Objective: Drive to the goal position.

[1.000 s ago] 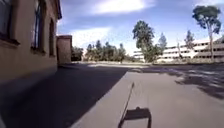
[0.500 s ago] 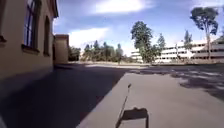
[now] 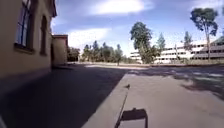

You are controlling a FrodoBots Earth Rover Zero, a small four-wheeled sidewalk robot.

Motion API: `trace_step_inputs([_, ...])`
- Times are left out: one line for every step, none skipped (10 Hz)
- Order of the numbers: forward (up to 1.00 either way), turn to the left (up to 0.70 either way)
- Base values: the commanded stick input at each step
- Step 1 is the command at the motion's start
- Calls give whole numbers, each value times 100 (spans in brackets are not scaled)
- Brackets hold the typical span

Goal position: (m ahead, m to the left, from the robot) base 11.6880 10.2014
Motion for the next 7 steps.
trace_step_inputs([45, 0])
trace_step_inputs([45, 0])
trace_step_inputs([45, 0])
trace_step_inputs([45, 0])
trace_step_inputs([45, 0])
trace_step_inputs([45, 0])
trace_step_inputs([45, 0])
